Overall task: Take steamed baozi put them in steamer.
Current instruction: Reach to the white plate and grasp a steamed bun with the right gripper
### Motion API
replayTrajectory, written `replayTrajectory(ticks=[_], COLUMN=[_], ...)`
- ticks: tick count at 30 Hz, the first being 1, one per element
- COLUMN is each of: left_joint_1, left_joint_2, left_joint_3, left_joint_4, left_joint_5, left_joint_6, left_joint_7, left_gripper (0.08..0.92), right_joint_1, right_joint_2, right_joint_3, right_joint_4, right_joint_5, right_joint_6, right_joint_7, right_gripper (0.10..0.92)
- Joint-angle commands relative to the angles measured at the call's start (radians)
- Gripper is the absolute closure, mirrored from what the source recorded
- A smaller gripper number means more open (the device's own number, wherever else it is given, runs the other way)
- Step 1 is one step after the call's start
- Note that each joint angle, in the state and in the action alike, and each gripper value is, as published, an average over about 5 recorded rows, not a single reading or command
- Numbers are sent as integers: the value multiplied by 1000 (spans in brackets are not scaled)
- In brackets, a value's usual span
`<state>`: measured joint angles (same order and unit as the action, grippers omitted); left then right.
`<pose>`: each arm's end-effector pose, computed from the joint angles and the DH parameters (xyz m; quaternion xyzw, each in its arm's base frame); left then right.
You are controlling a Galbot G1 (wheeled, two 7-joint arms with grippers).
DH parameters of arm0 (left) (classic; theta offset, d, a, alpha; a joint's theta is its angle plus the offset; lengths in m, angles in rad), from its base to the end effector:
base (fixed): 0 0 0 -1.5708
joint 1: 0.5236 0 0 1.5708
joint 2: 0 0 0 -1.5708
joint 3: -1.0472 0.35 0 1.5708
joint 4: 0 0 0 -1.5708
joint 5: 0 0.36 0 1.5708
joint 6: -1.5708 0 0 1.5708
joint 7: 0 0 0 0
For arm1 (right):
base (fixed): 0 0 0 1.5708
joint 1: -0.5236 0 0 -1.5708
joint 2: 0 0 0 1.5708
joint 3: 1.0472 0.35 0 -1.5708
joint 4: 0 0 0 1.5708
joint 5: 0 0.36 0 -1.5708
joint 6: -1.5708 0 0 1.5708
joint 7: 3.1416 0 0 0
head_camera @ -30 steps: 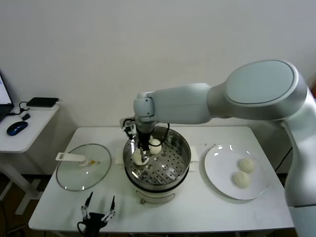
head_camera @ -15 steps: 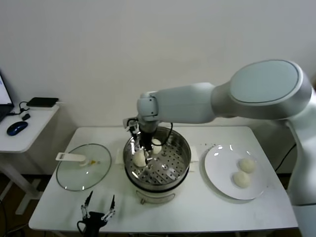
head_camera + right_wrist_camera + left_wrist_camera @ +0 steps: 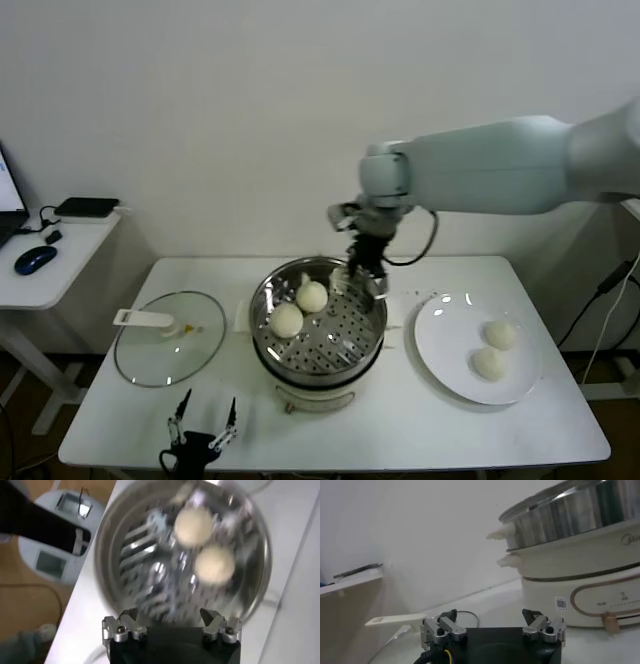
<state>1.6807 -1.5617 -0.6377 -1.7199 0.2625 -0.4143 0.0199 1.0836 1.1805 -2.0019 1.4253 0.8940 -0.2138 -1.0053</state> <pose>0.1098 0.0432 -0.4481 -0.0224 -0.9871 -0.1528 0.0432 0.5359 0.0373 -0.0071 0.5782 -0.4336 0.5610 0.4037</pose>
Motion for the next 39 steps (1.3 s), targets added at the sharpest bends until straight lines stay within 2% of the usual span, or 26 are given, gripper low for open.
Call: replayTrajectory(ticks=[1, 9, 18, 29, 39], left_joint_1=[-4, -10, -11, -14, -20], left_joint_2=[-10, -22, -19, -16, -17], left_joint_3=[1, 2, 0, -8, -14], left_joint_4=[8, 23, 44, 62, 72], left_joint_5=[6, 17, 19, 19, 19], left_joint_6=[-2, 0, -5, -2, 0], left_joint_7=[-3, -3, -14, -14, -12], left_gripper=[177, 177, 177, 177, 177], right_joint_1=[35, -167, -444, -633, -673], right_joint_2=[-365, -491, -517, -461, -430], right_joint_3=[-156, -48, 164, 307, 339], right_joint_4=[100, -15, -153, -275, -294], right_joint_5=[-298, -466, -600, -644, -644], right_joint_6=[80, 97, 88, 90, 93], right_joint_7=[-30, -11, 43, 51, 49], right_gripper=[203, 203, 203, 203, 203])
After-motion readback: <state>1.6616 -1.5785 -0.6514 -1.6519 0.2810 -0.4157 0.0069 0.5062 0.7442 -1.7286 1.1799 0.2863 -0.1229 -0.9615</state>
